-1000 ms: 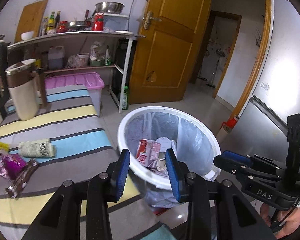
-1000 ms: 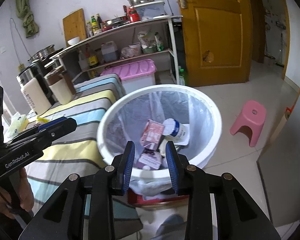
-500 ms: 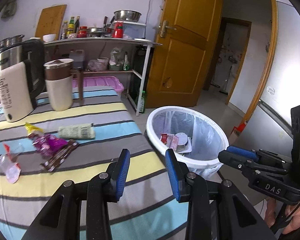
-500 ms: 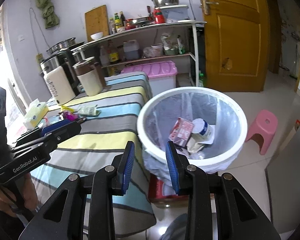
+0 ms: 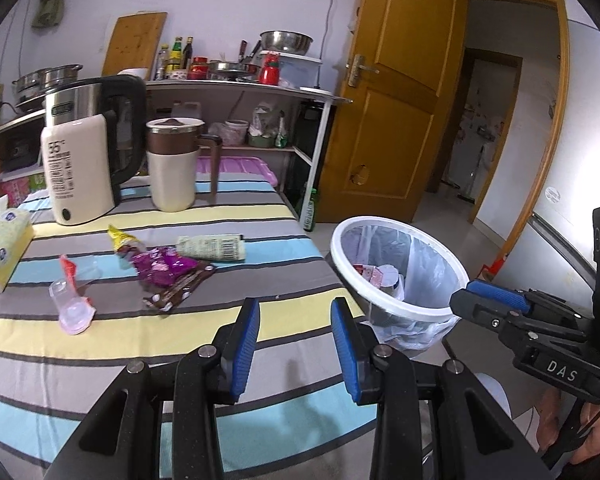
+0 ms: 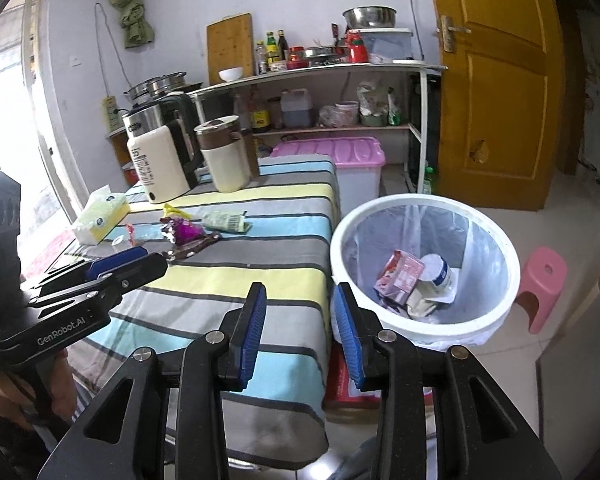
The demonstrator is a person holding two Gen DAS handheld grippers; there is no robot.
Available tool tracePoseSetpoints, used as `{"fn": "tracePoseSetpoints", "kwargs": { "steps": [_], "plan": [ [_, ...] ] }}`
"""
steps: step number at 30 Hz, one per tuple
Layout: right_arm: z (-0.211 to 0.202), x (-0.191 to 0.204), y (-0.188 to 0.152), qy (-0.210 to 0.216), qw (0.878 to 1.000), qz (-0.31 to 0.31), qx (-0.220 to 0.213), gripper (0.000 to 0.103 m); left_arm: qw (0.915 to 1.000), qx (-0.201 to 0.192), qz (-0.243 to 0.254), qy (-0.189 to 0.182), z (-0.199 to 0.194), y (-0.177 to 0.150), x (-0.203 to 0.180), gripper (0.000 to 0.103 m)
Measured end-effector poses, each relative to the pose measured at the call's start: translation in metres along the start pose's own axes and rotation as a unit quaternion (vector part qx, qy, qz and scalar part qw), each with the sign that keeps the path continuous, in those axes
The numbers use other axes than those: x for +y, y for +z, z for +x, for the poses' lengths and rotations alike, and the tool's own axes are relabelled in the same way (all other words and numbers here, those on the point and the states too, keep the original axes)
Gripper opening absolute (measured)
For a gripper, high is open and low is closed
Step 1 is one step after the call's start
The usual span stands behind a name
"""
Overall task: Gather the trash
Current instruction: 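Move both grippers back over the remaining trash on the table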
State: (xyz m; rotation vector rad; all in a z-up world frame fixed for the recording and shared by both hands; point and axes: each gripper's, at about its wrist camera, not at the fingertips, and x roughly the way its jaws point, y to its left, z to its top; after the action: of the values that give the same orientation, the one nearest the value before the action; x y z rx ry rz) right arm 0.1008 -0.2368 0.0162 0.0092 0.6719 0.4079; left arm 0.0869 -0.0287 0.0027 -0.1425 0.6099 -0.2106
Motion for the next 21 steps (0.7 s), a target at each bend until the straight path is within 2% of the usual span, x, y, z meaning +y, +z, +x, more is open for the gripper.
{"fn": "tracePoseSetpoints", "kwargs": {
  "steps": [21],
  "plan": [
    [0.007, 0.033, 0.000, 0.026, 0.999, -0.035, -0.002, 0.038, 0.9989, -0.006, -0.023, 0.041, -0.021, -0.008, 0.036, 0.037]
  ]
}}
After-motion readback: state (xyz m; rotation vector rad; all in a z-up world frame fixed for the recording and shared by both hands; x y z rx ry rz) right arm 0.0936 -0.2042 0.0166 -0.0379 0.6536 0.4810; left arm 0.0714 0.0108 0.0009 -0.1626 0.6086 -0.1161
